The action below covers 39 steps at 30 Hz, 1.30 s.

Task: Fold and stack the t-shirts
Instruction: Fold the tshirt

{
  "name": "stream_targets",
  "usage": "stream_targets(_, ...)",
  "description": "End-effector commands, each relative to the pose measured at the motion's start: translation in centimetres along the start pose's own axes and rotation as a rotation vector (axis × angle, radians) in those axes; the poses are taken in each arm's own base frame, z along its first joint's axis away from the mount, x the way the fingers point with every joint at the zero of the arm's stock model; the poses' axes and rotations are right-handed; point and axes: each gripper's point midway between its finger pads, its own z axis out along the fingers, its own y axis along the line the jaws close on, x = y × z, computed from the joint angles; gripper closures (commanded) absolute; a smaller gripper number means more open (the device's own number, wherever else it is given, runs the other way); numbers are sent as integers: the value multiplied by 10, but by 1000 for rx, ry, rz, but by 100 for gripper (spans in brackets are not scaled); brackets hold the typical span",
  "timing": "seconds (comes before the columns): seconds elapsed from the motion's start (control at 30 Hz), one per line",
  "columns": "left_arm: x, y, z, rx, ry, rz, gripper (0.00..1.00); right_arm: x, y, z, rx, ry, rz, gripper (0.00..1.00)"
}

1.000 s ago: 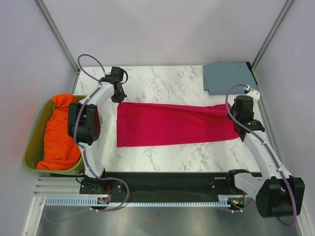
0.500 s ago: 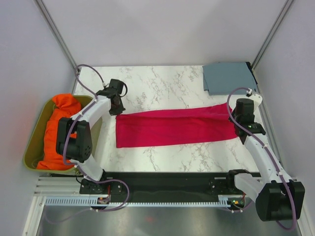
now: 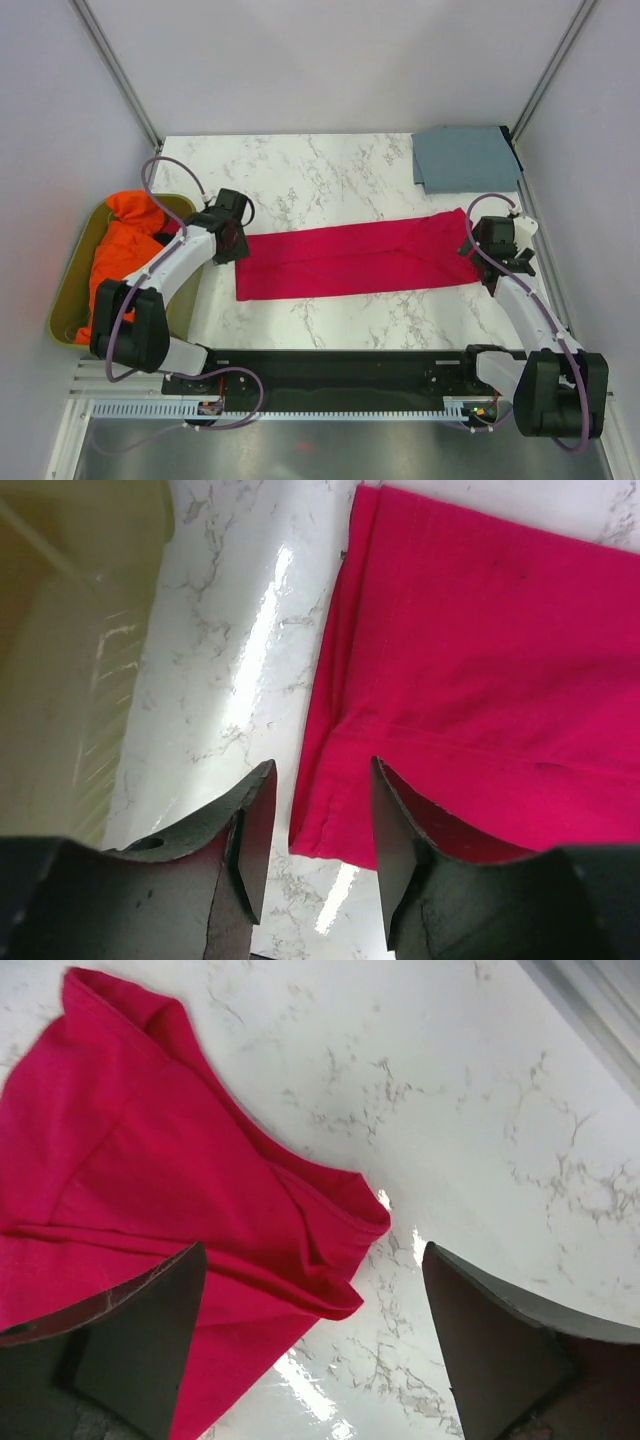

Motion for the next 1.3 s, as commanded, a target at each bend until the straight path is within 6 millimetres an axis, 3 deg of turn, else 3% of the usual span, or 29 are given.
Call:
stream_targets(0.0,-17,3,-21,0,-61,-36,50,5,-3,6,25,17,55,2)
stream_targets(0.17,-38,-10,-34,55,-114,-49,50,-7,20,-4,-101,3,79,4)
stream_targets(0.33,-38,-46,-31,140,-86,15,53,-5,70,-18,-386,45,52,7)
stream_targets(0.47,-37,-71,-62,258,-132,99,54,-2,93,-7,-441,122,5,18)
stream_targets(0.53,-33,-71,-73,303,-142,153,54,1,100,-2,-451,145,-35,21)
stream_targets(0.67,-17,-45,-95,322,-199,210,53,9,128,8,-480,189,-123,26)
stream_targets(0.83,9,-20,-102,334,-227,239,53,11,146,18,-465,192,-186,26)
stream_targets(0.9,7,-23,-120,391,-255,233,53,10,148,27,-435,193,-192,27)
stream_targets(1.03,5,-22,-135,425,-278,211,54,13,160,33,-420,192,-228,30)
stream_targets(1.27,8,-20,-141,467,-327,182,55,18,169,45,-384,201,-285,39)
